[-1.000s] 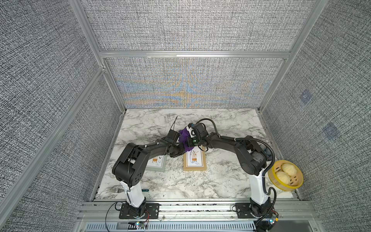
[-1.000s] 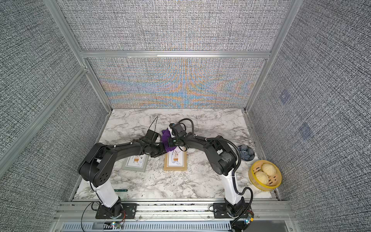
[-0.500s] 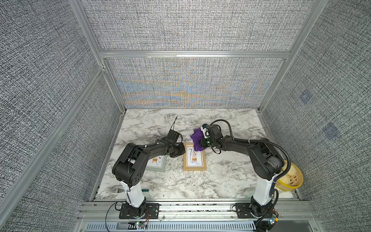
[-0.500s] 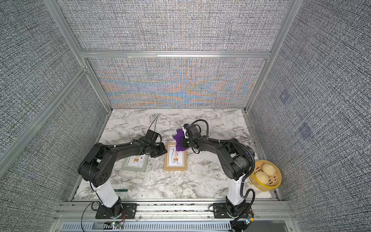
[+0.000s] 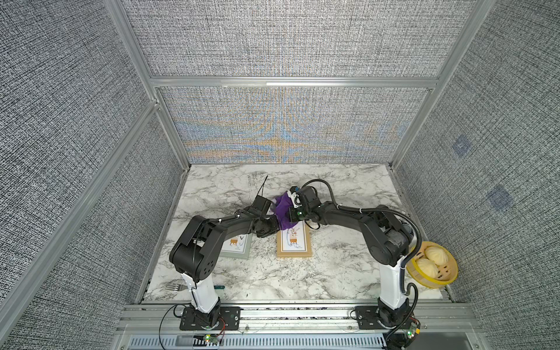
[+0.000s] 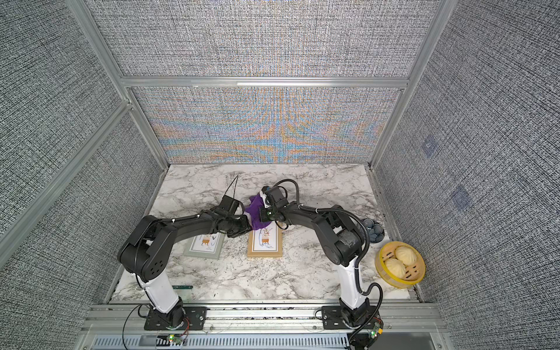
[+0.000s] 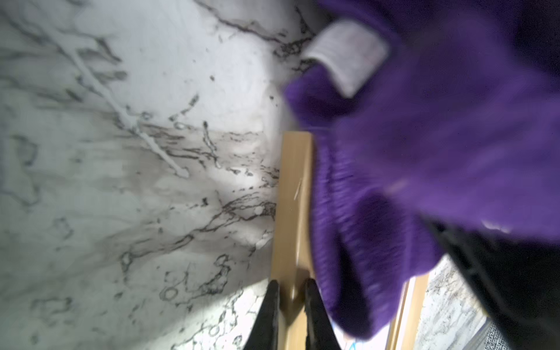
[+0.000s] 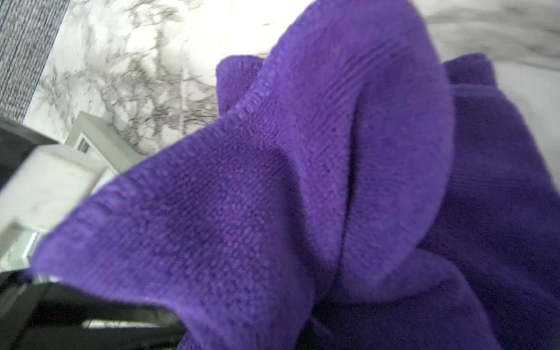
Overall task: Wipe the picture frame with a cloth
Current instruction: Wipe the dirt from the picture frame.
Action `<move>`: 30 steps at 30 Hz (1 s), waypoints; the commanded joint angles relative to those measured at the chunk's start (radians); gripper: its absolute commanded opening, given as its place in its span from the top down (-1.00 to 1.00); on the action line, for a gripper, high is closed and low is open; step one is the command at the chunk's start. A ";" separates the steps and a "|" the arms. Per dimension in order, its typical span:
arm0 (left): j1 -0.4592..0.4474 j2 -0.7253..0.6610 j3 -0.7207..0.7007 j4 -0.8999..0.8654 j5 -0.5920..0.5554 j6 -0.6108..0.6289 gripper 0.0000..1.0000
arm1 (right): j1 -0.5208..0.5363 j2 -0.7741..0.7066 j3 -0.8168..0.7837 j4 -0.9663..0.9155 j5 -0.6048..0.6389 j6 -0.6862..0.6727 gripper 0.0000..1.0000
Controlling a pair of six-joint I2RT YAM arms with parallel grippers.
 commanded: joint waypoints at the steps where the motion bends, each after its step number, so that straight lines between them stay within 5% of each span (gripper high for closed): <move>1: -0.005 0.124 -0.045 -0.454 -0.279 -0.016 1.00 | -0.069 -0.042 -0.096 -0.127 0.093 -0.021 1.00; 9: -0.005 0.110 -0.038 -0.457 -0.278 -0.010 1.00 | -0.189 -0.254 -0.138 -0.225 0.273 -0.167 1.00; 14: -0.005 0.108 -0.034 -0.457 -0.271 -0.008 1.00 | -0.171 -0.318 -0.086 -0.216 0.200 -0.113 1.00; 21: -0.005 0.119 -0.039 -0.454 -0.266 -0.005 1.00 | -0.033 -0.149 0.042 -0.139 -0.037 -0.039 1.00; 30: -0.006 0.123 -0.046 -0.438 -0.258 -0.010 1.00 | 0.026 0.047 0.192 -0.170 -0.005 0.000 1.00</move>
